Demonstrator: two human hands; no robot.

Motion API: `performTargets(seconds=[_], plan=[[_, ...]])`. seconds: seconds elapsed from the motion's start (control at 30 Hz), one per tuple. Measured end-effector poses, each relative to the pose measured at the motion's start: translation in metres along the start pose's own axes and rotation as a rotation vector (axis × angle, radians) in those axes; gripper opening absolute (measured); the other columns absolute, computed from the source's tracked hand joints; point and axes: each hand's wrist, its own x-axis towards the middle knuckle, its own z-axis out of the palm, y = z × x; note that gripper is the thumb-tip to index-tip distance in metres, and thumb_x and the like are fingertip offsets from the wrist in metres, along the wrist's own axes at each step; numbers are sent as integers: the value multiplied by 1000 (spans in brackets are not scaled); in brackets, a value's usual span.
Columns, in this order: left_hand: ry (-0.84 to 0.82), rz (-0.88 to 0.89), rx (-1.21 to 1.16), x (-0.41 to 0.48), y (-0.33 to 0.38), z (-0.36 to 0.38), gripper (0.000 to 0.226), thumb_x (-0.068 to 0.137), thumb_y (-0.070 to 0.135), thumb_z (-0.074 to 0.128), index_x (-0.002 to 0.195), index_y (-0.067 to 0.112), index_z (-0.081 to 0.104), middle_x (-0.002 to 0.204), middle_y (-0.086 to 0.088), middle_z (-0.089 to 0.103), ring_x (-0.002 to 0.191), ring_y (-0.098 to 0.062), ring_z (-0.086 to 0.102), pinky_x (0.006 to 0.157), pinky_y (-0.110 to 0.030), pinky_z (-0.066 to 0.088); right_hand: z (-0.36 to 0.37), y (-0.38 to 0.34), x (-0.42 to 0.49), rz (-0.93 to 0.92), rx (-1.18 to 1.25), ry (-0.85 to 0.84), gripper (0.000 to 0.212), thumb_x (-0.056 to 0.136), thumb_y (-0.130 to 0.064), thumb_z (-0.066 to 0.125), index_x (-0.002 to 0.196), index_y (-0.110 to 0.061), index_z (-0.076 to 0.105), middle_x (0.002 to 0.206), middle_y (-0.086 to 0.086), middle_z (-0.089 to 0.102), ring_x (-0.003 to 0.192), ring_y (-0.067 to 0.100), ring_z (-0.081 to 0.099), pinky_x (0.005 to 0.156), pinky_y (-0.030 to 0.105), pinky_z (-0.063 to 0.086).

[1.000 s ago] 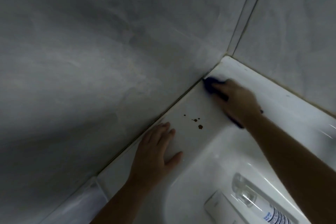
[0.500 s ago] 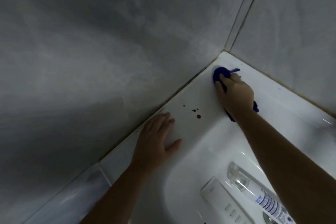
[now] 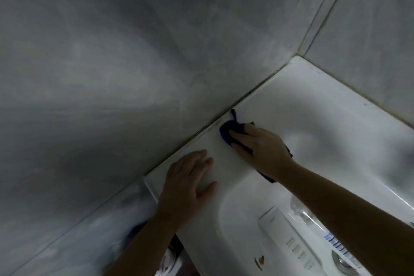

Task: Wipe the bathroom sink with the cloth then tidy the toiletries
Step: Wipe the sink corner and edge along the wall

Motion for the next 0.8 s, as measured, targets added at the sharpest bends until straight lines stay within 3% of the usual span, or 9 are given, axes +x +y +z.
performTargets(seconds=[0.07, 0.2, 0.23, 0.33, 0.4, 0.57, 0.6, 0.73, 0.8], plan=[[5, 0, 1, 0, 0, 0, 46, 82, 46, 51, 118, 19, 59, 129, -1, 55, 118, -14, 46, 95, -33, 36, -11, 26, 8, 0, -78, -11, 39, 93, -31, 38, 110, -8, 65, 91, 14, 65, 70, 31, 64, 54, 32, 54], [20, 10, -3, 1, 1, 1, 45, 80, 45, 53, 117, 19, 59, 128, -1, 55, 117, -14, 45, 93, -30, 33, -15, 55, 36, 570, -173, 191, 34, 94, -27, 44, 118, -10, 60, 103, 16, 59, 84, 35, 58, 62, 31, 39], [26, 11, -3, 1, 2, 1, 45, 80, 45, 53, 117, 19, 59, 129, -1, 55, 117, -14, 45, 93, -30, 32, -7, 36, 35, 547, -147, 170, 35, 94, -28, 41, 117, -10, 61, 102, 15, 60, 82, 34, 59, 60, 31, 40], [33, 3, -5, 1, 3, 0, 46, 81, 46, 53, 117, 18, 61, 128, -2, 56, 117, -14, 46, 94, -30, 35, 11, -13, 8, 89, -28, 55, 41, 92, -32, 36, 110, -11, 66, 93, 12, 65, 68, 30, 63, 52, 30, 51], [36, -3, -8, 0, 3, -1, 47, 81, 47, 52, 116, 18, 62, 127, -2, 57, 116, -14, 45, 93, -31, 36, -1, 9, 5, -50, -86, 41, 46, 95, -36, 31, 107, -10, 67, 90, 13, 67, 68, 30, 64, 53, 29, 52], [50, 7, 16, 2, 3, 1, 45, 80, 46, 52, 113, 17, 63, 125, -2, 58, 113, -15, 47, 89, -31, 34, -21, 63, 29, 693, -201, 200, 36, 94, -27, 42, 121, -10, 57, 109, 20, 57, 89, 38, 57, 66, 34, 41], [50, 5, 14, 2, 3, 1, 46, 80, 47, 52, 113, 18, 63, 125, -2, 58, 114, -15, 47, 90, -30, 33, -14, 46, 26, 685, -179, 179, 35, 92, -26, 43, 120, -11, 58, 108, 19, 58, 89, 37, 58, 65, 34, 43], [53, -3, 18, 1, 3, 2, 47, 81, 48, 52, 115, 18, 63, 126, -2, 57, 115, -14, 48, 91, -30, 36, 6, -5, 5, 59, -51, 12, 39, 87, -32, 39, 108, -12, 65, 87, 12, 64, 67, 31, 62, 49, 32, 52], [64, 6, 27, 2, 3, 2, 46, 80, 47, 52, 114, 17, 63, 126, -2, 58, 114, -14, 47, 90, -31, 35, -10, 18, 27, 144, -91, -3, 36, 91, -31, 42, 113, -12, 63, 93, 14, 63, 74, 34, 62, 53, 33, 49]])
